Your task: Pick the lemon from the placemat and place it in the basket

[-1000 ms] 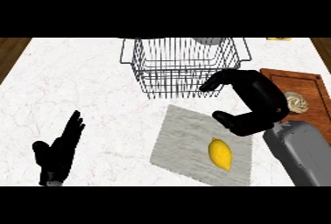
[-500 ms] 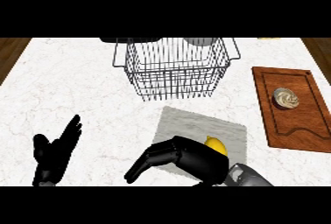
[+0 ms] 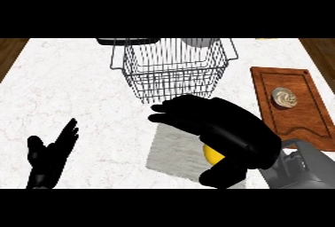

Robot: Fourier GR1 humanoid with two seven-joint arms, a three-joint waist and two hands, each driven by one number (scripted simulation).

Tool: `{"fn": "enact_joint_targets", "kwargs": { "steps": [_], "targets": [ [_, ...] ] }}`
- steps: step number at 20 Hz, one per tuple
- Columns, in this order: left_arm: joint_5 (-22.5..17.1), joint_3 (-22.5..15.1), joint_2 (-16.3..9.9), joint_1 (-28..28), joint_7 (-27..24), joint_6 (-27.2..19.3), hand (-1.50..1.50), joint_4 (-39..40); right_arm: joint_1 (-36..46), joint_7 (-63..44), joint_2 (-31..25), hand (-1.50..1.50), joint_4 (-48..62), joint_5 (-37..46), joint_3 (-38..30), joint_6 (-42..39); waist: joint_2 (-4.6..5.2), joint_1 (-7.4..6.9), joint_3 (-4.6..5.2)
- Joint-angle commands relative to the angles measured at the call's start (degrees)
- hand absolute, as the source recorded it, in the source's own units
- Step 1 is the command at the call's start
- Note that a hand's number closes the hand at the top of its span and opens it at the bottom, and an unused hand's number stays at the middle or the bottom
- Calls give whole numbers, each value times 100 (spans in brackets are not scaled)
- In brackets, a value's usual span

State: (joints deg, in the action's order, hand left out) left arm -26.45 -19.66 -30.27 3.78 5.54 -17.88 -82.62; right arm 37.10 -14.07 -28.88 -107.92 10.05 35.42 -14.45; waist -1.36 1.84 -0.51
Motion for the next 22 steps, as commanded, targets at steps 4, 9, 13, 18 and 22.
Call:
{"fn": "enact_joint_targets", "kwargs": {
  "steps": [4,9,13,18,22],
  "targets": [
    [-27,-148,70,345,240,63,0,244,1415,-1212,-1109,-150,-423,-916,-948,-1746,72,-122,77],
    [-49,-19,9,234,278,145,0,253,1765,-1550,-1688,-150,-91,-1909,-911,-3084,107,-167,74],
    [54,-87,123,63,240,264,0,618,2185,-1827,-2050,-150,89,-2589,-1100,-3828,122,-97,77],
    [10,-18,127,88,472,263,0,399,2067,-1695,-2489,-150,20,-2981,-1404,-4257,125,-123,58],
    [134,20,197,254,139,366,0,476,1658,-1699,-2506,-150,-166,-2995,-1531,-4160,129,-144,55]
  ]
}}
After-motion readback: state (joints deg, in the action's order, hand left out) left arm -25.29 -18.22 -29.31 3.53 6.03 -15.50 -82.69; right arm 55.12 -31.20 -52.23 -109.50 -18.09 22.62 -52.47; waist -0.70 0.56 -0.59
